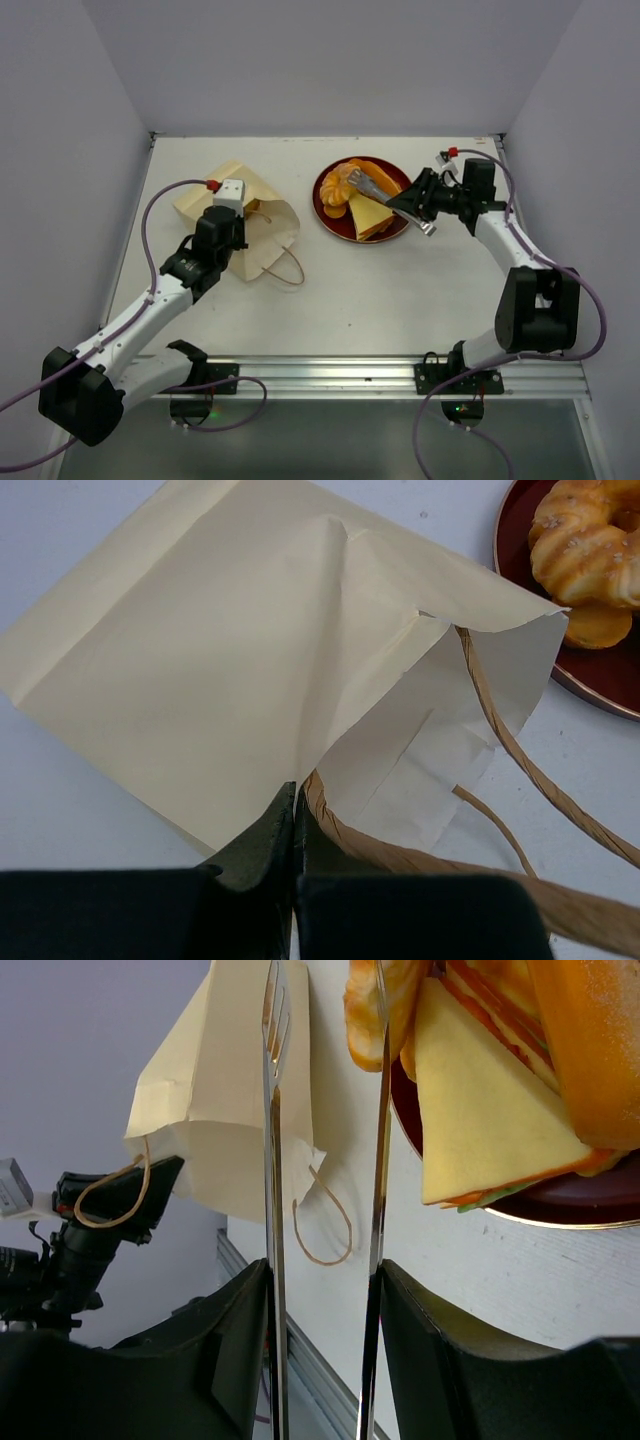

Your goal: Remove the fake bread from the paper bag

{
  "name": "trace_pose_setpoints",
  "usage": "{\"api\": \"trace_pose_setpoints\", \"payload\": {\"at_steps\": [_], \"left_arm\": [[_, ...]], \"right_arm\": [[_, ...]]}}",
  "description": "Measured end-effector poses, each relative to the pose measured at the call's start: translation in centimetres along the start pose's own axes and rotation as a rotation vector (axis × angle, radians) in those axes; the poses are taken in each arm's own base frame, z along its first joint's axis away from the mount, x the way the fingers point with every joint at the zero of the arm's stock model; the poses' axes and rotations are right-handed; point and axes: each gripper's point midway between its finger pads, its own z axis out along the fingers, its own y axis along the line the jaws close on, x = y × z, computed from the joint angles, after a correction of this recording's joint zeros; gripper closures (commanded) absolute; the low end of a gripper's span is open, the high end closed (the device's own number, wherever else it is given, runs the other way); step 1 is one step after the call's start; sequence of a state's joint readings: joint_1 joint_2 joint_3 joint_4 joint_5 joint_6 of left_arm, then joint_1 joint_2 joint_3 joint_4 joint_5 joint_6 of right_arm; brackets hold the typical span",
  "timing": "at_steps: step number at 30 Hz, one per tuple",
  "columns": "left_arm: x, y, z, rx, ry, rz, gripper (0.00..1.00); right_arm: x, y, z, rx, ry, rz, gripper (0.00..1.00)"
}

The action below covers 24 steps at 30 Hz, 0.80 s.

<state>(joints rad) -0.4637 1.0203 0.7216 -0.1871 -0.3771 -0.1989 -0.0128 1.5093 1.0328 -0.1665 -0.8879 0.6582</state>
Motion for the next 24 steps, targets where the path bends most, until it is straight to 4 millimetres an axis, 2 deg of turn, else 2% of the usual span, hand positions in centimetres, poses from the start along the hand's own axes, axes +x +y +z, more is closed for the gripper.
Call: {"api": "trace_pose_setpoints", "payload": {"at_steps": [9, 16, 20, 24], "left_arm": [[0.1, 0.0, -0.1, 0.002, 0.005, 0.003, 1.00], [0.1, -0.4, -0.2, 0.029, 0.008, 0.010, 1.00], [-0.1, -0.9, -0.6, 0.064, 0.002, 0.009, 1.00], [-1.2, -1.5, -0.9, 0.094, -0.012, 0.000, 1.00]], "right_arm": [[-1.0, 2.4, -2.7, -0.024, -0.078, -0.097, 0.50], [0.0, 3.1, -3.4, -0.033, -0.046, -0.170, 0.57], [2.8, 4.6, -2.7, -0.066, 0.053, -0.266, 0.60], [8.4, 7.4, -1.5, -0.130, 0.208, -0.386, 0.62]]}}
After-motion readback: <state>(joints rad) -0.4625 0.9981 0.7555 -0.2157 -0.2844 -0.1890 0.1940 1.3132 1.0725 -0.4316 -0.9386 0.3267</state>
